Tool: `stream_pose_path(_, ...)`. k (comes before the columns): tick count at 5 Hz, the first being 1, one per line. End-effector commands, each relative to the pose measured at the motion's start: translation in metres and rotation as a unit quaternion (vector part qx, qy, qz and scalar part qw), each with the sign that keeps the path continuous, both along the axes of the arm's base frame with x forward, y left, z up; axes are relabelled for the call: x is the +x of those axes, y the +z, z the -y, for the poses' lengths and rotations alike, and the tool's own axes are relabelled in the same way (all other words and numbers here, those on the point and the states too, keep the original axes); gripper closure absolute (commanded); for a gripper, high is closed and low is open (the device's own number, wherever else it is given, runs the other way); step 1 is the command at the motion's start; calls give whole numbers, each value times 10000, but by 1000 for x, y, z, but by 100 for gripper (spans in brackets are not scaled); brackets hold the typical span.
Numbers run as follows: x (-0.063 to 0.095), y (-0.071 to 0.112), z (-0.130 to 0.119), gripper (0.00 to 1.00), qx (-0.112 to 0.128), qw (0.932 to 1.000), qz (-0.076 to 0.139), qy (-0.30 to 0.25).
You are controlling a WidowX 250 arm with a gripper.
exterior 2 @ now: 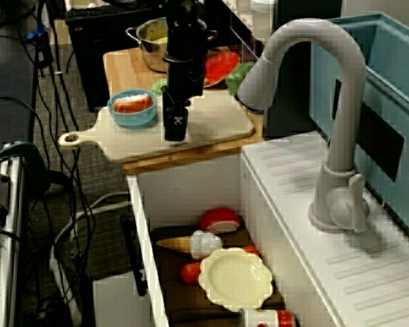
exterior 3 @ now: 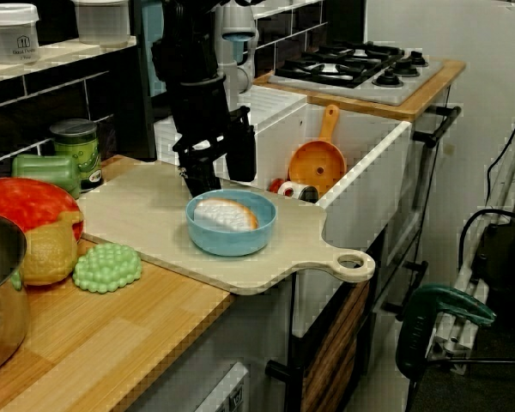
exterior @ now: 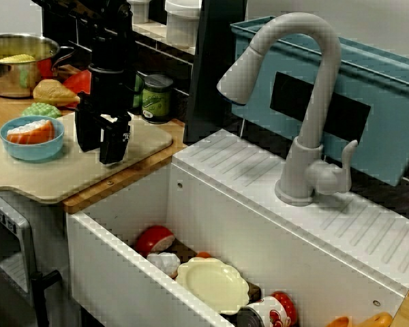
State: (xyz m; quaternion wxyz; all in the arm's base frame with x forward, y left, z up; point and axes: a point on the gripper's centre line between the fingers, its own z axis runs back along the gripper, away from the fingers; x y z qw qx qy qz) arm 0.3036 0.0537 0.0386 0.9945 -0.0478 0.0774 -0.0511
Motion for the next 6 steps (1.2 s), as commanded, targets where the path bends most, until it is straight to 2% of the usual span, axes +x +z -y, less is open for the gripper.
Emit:
stream_pose_path(1,9,45,-3,0,-195,9989,409,155)
stream_pose_path(2,22,72,-12,0,-302,9985,439,145)
stream_pose_path(3,16,84,-21,0,-171,9983,551,-40)
stream_pose_path(4,3,97,-36,0,-171,9983,534,-135)
stream_pose_path(5,-14,99,-50,0,-140,9977,624,-219)
stream_pose_path(6,-29,91,-59,0,-135,9967,752,-261)
